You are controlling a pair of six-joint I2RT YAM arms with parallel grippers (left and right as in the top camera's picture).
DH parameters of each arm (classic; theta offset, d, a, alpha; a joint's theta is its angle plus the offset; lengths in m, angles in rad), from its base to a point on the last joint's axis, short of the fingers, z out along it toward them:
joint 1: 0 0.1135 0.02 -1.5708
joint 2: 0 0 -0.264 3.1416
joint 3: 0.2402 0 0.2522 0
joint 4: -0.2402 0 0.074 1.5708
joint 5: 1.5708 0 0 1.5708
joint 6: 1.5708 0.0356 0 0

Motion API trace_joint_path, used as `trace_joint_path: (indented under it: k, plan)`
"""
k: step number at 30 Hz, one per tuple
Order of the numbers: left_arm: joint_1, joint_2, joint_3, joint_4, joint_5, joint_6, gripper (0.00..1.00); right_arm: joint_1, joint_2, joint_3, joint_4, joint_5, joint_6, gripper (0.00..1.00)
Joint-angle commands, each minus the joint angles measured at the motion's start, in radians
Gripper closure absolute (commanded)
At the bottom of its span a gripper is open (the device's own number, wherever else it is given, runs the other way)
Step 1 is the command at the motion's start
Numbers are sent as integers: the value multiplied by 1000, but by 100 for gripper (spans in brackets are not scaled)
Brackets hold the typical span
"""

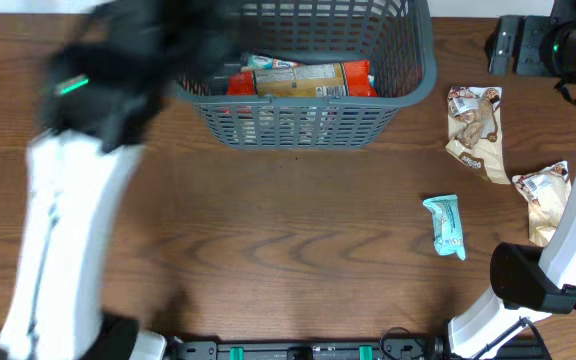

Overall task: Pack container
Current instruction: 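Carry the snack bar package into the basket and release it, then lower the right gripper onto the teal wrapped bar and grasp it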

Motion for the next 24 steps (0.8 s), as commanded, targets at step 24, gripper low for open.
trace_joint_path:
  k: [24]
  plan:
    - [536,-146,-766,64,152,-408,1,105,-719,-718,-109,2,171,1]
